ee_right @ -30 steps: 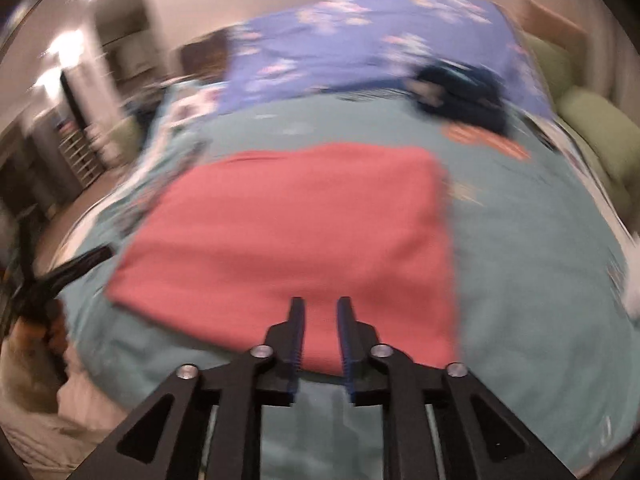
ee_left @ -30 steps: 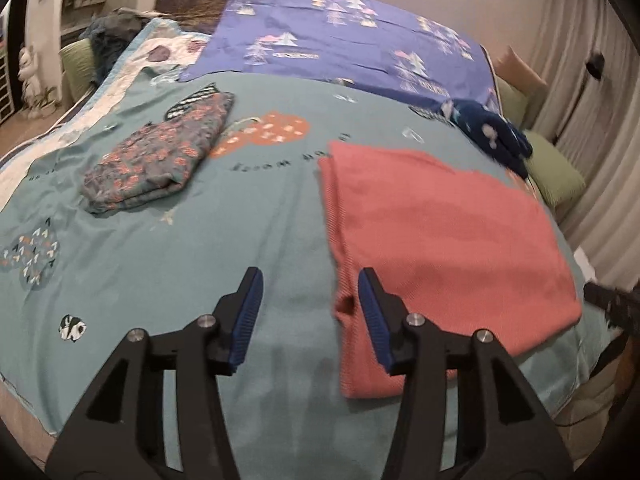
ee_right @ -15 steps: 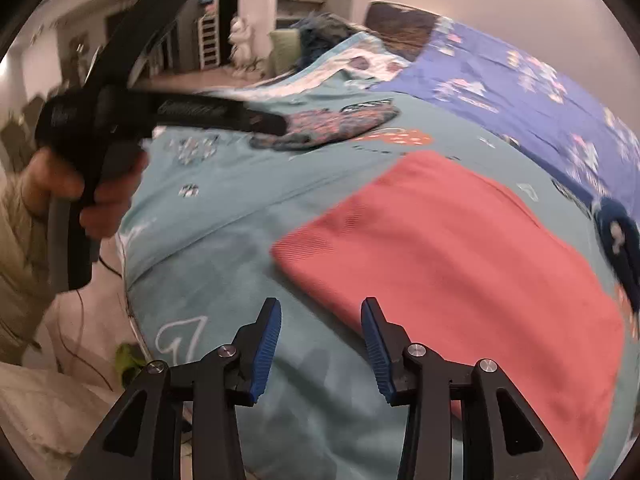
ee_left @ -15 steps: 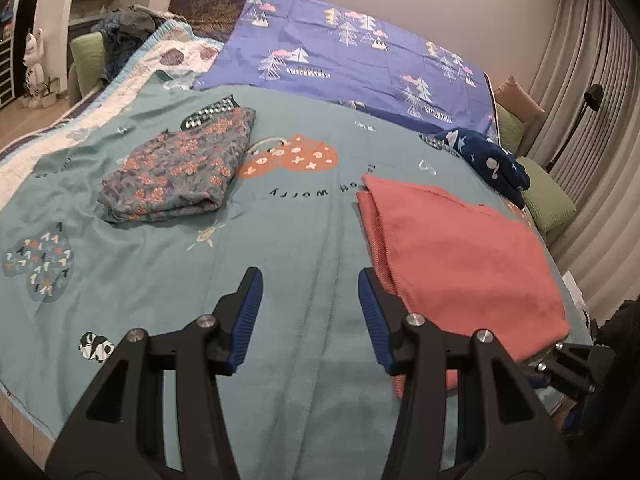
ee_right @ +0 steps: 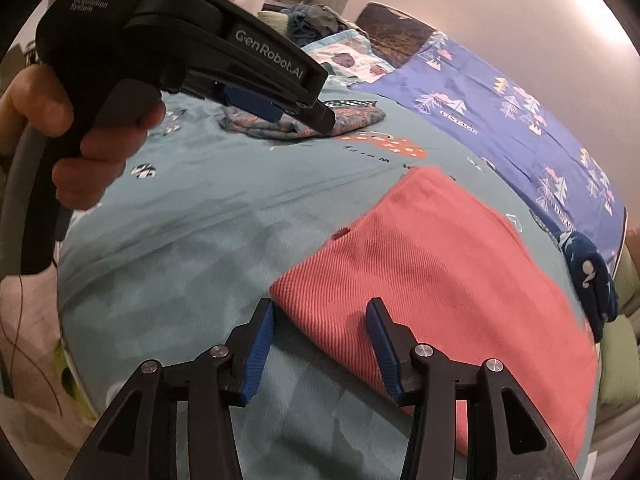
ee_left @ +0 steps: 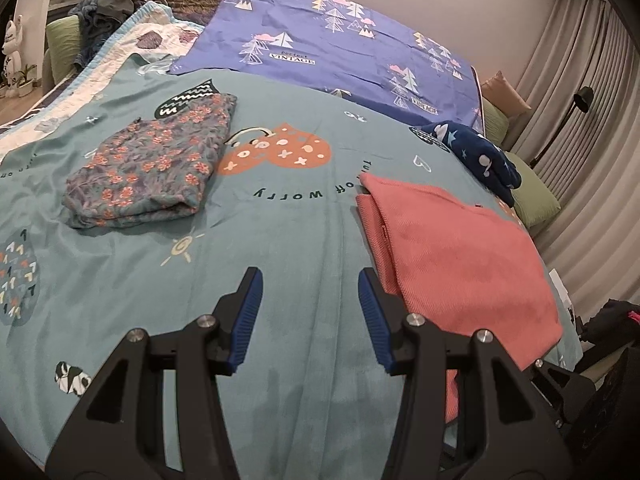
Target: Fold small clothes
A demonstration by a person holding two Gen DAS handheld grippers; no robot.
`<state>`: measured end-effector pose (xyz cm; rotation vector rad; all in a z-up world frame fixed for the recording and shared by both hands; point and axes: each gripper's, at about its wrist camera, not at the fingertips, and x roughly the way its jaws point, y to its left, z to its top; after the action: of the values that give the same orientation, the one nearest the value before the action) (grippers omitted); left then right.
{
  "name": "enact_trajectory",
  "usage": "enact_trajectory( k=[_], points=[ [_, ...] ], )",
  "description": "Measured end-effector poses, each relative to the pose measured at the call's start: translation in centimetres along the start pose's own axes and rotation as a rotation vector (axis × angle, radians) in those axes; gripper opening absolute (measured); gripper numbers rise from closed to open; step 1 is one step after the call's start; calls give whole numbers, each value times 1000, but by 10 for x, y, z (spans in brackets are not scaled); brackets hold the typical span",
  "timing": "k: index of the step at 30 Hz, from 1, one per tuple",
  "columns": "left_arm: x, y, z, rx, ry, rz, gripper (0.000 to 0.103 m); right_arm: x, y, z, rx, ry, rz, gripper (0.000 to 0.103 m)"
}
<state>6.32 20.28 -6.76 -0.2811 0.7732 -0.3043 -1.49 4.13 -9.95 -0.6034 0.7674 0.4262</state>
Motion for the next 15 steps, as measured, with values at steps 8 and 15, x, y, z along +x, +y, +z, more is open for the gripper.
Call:
enact_trajectory(
  k=[8, 15],
  points=[
    [13, 2, 6, -13, 32, -58, 53, 0, 3, 2, 42, -30, -21, 48],
    [43, -10, 25, -15, 92, -193, 54, 0, 9, 1, 20, -62, -62, 48]
  ],
)
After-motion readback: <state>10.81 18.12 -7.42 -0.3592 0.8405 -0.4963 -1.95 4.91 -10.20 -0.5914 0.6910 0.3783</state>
